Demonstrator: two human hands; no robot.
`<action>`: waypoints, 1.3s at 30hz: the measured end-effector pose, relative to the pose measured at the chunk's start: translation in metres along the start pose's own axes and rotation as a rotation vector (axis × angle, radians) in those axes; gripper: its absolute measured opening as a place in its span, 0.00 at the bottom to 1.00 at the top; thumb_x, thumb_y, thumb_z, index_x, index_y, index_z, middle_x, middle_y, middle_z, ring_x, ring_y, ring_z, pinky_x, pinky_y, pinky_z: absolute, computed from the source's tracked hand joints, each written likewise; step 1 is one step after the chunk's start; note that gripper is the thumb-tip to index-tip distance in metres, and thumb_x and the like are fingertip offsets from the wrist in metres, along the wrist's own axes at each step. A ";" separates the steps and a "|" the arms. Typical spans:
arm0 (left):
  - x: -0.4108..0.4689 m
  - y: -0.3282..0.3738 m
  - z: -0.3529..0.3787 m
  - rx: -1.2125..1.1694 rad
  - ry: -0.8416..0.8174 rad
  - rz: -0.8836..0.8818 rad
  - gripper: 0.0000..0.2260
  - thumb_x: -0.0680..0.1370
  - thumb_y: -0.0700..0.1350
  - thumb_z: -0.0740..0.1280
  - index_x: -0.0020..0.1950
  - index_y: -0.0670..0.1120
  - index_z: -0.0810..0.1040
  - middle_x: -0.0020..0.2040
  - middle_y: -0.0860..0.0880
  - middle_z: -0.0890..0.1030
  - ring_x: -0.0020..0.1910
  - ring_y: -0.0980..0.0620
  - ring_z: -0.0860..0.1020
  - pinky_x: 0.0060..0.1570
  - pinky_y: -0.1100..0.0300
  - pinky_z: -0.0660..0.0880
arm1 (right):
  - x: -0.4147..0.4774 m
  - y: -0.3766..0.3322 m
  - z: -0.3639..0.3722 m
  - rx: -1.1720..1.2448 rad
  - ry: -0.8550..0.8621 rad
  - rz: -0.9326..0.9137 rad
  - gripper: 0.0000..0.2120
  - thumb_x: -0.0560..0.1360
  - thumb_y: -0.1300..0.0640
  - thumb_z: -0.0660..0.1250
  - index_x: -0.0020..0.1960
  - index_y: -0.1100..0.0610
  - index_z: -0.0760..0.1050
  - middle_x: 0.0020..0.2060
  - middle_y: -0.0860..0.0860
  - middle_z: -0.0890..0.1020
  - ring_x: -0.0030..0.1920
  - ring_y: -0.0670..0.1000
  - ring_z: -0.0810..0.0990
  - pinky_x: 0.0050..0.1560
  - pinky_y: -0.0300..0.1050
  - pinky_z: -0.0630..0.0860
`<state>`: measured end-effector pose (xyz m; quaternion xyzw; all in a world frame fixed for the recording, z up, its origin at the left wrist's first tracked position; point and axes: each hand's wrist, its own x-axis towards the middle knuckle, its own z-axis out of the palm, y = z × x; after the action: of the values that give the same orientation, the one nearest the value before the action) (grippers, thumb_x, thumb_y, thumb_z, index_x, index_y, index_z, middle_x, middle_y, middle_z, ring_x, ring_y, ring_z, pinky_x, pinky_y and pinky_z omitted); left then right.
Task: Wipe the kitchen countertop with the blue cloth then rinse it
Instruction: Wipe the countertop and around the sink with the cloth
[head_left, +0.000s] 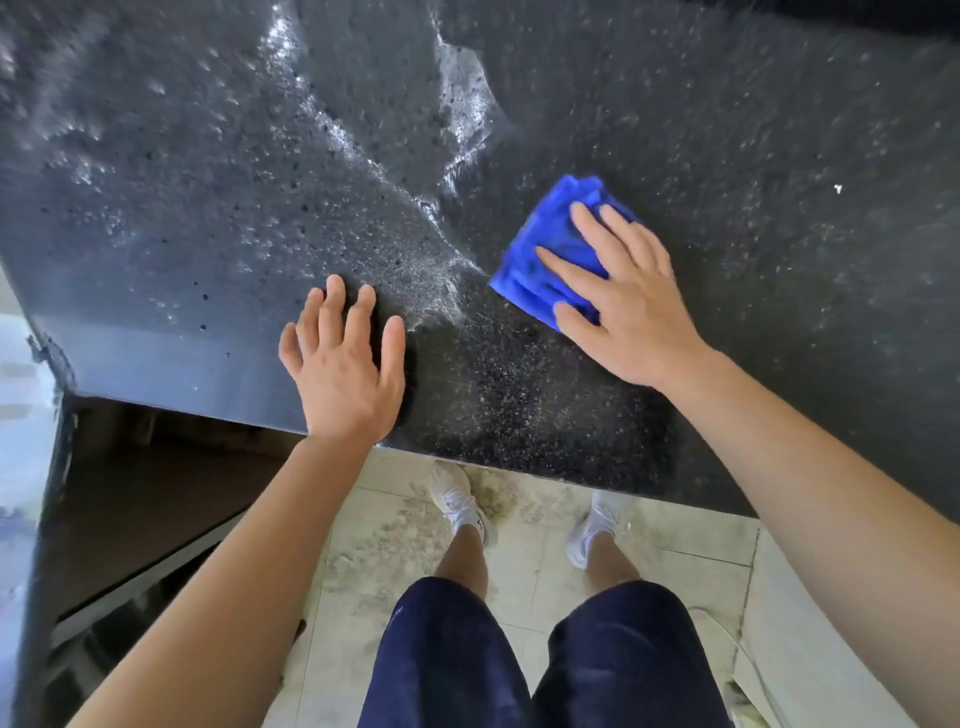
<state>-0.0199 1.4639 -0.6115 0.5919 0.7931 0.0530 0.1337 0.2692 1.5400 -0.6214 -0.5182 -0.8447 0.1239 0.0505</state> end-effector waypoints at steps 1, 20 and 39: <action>0.000 0.000 0.000 -0.007 -0.003 -0.004 0.27 0.82 0.61 0.48 0.75 0.49 0.68 0.79 0.46 0.60 0.78 0.45 0.55 0.75 0.41 0.50 | -0.026 0.005 -0.003 0.005 -0.006 0.043 0.24 0.80 0.44 0.57 0.75 0.45 0.68 0.79 0.55 0.58 0.79 0.60 0.55 0.77 0.60 0.51; 0.012 -0.062 -0.026 -0.009 -0.003 0.043 0.27 0.82 0.62 0.50 0.78 0.51 0.62 0.81 0.46 0.53 0.80 0.44 0.50 0.75 0.37 0.47 | 0.126 -0.136 0.033 -0.001 -0.037 -0.010 0.25 0.82 0.39 0.51 0.77 0.41 0.64 0.80 0.56 0.56 0.78 0.62 0.54 0.76 0.60 0.49; 0.070 -0.102 -0.036 -0.025 -0.070 0.172 0.24 0.82 0.61 0.48 0.76 0.56 0.67 0.79 0.50 0.60 0.78 0.47 0.55 0.73 0.44 0.51 | -0.002 -0.216 0.045 0.025 -0.095 -0.090 0.22 0.82 0.43 0.58 0.74 0.45 0.69 0.79 0.57 0.58 0.79 0.64 0.53 0.77 0.64 0.50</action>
<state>-0.1430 1.5034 -0.6125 0.6575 0.7335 0.0533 0.1637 0.0742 1.4383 -0.6082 -0.4725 -0.8670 0.1566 0.0225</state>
